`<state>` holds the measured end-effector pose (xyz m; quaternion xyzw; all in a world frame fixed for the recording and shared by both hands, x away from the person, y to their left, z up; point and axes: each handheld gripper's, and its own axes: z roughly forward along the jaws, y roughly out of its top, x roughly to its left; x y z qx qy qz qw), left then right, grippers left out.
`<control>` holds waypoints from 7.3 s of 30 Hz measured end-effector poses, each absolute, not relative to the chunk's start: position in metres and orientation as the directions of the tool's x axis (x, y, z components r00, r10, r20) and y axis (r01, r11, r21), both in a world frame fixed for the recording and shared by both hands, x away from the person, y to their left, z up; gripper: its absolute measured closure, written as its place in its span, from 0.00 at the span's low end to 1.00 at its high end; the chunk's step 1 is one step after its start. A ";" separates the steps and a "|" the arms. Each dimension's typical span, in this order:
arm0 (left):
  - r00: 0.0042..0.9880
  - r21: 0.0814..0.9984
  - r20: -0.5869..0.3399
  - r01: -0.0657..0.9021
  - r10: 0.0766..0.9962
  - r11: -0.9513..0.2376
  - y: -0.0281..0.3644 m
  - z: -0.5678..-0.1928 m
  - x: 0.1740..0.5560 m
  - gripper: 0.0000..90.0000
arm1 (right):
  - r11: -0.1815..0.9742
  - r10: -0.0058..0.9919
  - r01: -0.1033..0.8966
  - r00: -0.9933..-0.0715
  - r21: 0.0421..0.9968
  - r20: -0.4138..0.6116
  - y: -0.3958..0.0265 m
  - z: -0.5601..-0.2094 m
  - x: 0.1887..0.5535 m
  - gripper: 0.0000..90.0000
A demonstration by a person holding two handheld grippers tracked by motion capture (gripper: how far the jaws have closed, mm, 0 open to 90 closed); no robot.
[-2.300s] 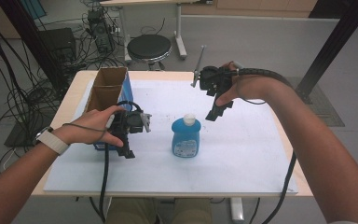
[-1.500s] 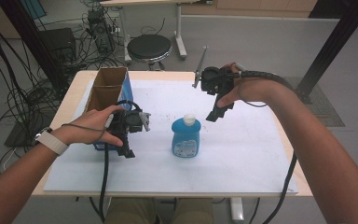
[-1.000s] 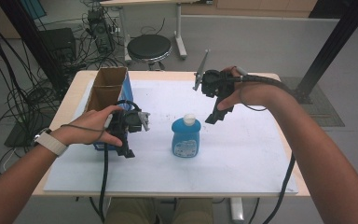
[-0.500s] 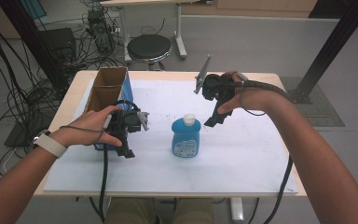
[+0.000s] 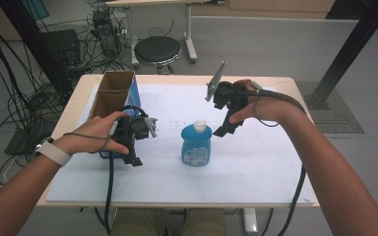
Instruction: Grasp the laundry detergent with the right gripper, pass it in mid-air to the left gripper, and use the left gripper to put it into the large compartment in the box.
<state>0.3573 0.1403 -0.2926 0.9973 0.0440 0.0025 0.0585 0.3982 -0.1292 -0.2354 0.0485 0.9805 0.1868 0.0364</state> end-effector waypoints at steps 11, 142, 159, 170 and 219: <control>0.996 0.120 0.000 0.093 0.093 -0.988 0.139 -0.294 0.357 0.13 | 0.906 0.111 0.084 -0.993 0.415 -0.042 -0.132 -0.247 0.395 0.06; 0.994 0.131 -0.005 0.111 0.112 -0.985 0.136 -0.301 0.359 0.13 | 0.751 0.140 0.110 -0.990 0.651 0.006 -0.138 -0.329 0.396 0.05; 0.993 0.135 -0.006 0.116 0.116 -0.984 0.137 -0.301 0.359 0.13 | 0.753 0.142 0.114 -0.990 0.648 0.010 -0.138 -0.328 0.396 0.05; 0.994 0.133 -0.005 0.111 0.111 -0.985 0.136 -0.301 0.359 0.13 | 0.752 0.149 0.123 -0.989 0.647 0.016 -0.139 -0.329 0.396 0.05; 0.992 0.146 -0.003 0.123 0.124 -0.982 0.139 -0.301 0.360 0.13 | 0.747 0.146 0.123 -0.989 0.653 0.019 -0.137 -0.330 0.397 0.05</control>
